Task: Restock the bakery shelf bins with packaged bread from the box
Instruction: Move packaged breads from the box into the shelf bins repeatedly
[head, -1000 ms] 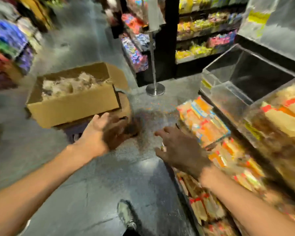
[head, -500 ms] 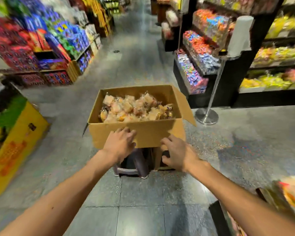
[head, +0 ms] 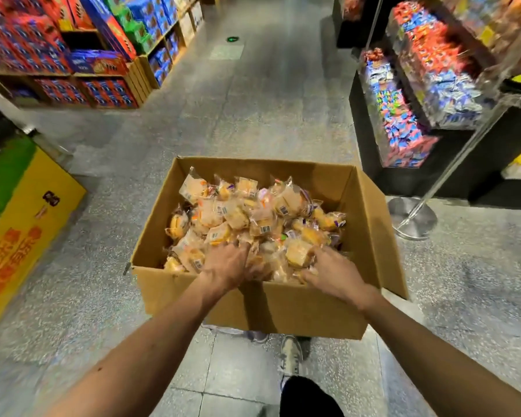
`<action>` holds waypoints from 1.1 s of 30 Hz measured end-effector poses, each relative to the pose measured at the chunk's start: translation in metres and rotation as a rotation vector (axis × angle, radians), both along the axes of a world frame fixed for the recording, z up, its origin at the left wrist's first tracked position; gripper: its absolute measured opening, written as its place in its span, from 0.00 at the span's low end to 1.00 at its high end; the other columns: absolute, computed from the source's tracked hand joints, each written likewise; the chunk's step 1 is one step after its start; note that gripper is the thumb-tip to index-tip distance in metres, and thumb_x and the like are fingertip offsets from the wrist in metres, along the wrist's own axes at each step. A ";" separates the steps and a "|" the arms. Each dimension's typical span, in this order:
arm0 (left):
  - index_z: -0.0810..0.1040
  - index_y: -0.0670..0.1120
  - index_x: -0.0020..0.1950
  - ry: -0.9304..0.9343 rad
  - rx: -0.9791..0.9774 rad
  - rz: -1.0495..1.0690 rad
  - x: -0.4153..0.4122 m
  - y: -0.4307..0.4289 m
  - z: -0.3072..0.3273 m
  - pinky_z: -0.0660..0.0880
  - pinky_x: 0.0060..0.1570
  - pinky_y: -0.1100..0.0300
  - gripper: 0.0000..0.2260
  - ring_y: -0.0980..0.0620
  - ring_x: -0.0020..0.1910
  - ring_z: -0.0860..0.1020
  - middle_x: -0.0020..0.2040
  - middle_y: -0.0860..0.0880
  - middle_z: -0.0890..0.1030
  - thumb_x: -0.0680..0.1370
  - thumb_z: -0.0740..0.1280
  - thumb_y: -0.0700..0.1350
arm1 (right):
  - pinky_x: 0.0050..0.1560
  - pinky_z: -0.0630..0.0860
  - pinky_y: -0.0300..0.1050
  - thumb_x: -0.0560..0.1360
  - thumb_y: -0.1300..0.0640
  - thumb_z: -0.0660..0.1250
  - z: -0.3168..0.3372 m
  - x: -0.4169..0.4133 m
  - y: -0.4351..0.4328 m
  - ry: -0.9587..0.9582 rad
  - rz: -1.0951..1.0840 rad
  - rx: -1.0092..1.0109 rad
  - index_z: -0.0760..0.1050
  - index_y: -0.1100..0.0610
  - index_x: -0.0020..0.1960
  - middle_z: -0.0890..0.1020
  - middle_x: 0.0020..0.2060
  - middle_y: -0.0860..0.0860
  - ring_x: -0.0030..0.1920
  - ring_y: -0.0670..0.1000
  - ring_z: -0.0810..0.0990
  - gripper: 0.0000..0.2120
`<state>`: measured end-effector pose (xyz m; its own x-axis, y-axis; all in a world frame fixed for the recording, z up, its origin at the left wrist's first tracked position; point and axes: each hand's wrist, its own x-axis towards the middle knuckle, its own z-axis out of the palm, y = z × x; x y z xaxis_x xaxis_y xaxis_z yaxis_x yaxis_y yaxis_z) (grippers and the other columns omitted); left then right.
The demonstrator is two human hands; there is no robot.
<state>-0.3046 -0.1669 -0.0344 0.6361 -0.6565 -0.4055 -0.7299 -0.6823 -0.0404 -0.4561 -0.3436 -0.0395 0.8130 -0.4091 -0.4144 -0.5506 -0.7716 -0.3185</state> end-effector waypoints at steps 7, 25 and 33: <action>0.47 0.54 0.81 0.290 0.250 0.176 0.052 -0.039 -0.064 0.51 0.73 0.31 0.51 0.33 0.78 0.49 0.82 0.44 0.45 0.66 0.59 0.80 | 0.67 0.72 0.56 0.76 0.42 0.68 -0.063 0.069 -0.064 0.210 -0.062 0.072 0.64 0.53 0.74 0.70 0.71 0.54 0.69 0.58 0.71 0.31; 0.48 0.59 0.81 0.384 0.248 0.267 0.061 -0.056 -0.135 0.46 0.75 0.34 0.48 0.29 0.77 0.40 0.78 0.37 0.33 0.68 0.68 0.72 | 0.72 0.65 0.62 0.68 0.36 0.73 -0.111 0.105 -0.075 0.373 0.120 -0.070 0.57 0.48 0.79 0.58 0.72 0.59 0.72 0.63 0.61 0.46; 0.67 0.46 0.74 0.430 0.069 0.282 0.064 -0.051 -0.113 0.44 0.76 0.38 0.39 0.36 0.78 0.43 0.81 0.43 0.44 0.70 0.70 0.67 | 0.73 0.64 0.62 0.72 0.48 0.75 -0.092 0.105 -0.082 0.307 0.071 0.050 0.59 0.49 0.77 0.58 0.75 0.59 0.77 0.64 0.56 0.40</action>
